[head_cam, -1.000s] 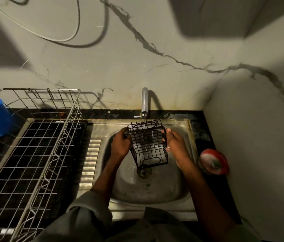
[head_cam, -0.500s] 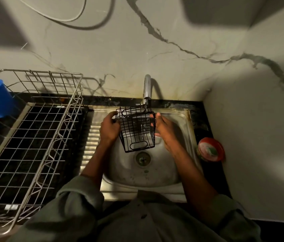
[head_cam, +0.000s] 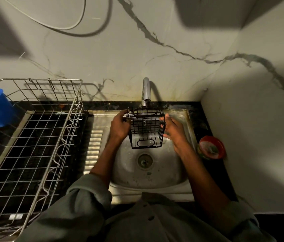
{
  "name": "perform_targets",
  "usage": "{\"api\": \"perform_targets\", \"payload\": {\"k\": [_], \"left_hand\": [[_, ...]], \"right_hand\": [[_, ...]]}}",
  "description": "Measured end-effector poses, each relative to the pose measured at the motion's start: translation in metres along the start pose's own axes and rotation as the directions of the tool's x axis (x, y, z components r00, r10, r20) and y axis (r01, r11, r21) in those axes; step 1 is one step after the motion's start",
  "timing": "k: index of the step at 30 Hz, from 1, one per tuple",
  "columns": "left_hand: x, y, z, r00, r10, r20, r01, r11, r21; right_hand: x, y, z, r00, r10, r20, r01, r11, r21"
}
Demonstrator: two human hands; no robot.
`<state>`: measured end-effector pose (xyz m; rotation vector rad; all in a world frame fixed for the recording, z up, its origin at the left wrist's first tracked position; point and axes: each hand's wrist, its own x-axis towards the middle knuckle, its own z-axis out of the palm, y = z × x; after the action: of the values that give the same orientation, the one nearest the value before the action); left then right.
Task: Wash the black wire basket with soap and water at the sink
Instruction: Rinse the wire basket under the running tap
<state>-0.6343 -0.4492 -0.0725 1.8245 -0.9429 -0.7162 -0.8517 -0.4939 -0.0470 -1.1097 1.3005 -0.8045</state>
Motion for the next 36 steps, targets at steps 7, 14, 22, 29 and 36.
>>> {"api": "perform_targets", "payload": {"k": [7, 14, 22, 29, 36], "left_hand": [[-0.001, 0.007, 0.001, 0.999, -0.039, 0.031, 0.042, 0.993, -0.113], [-0.012, 0.0, -0.041, 0.994, -0.111, 0.005, 0.111, 0.979, -0.172], [-0.049, -0.013, -0.016, 0.938, -0.315, -0.147, 0.286, 0.94, -0.187], [-0.07, -0.022, -0.009, 0.905, -0.41, -0.113, 0.354, 0.874, -0.332], [-0.079, -0.027, 0.0, 0.874, -0.459, -0.156, 0.357, 0.827, -0.433]], "right_hand": [[0.003, 0.004, -0.004, 0.998, -0.037, -0.056, 0.037, 0.999, -0.006], [0.004, 0.006, 0.02, 0.997, -0.048, 0.063, 0.052, 0.997, -0.058], [0.02, 0.0, 0.054, 0.983, 0.085, 0.165, -0.097, 0.993, 0.068], [0.04, -0.005, 0.062, 0.959, 0.07, 0.275, -0.073, 0.997, 0.002], [0.033, -0.002, 0.085, 0.989, 0.019, 0.144, -0.007, 0.996, -0.085]]}}
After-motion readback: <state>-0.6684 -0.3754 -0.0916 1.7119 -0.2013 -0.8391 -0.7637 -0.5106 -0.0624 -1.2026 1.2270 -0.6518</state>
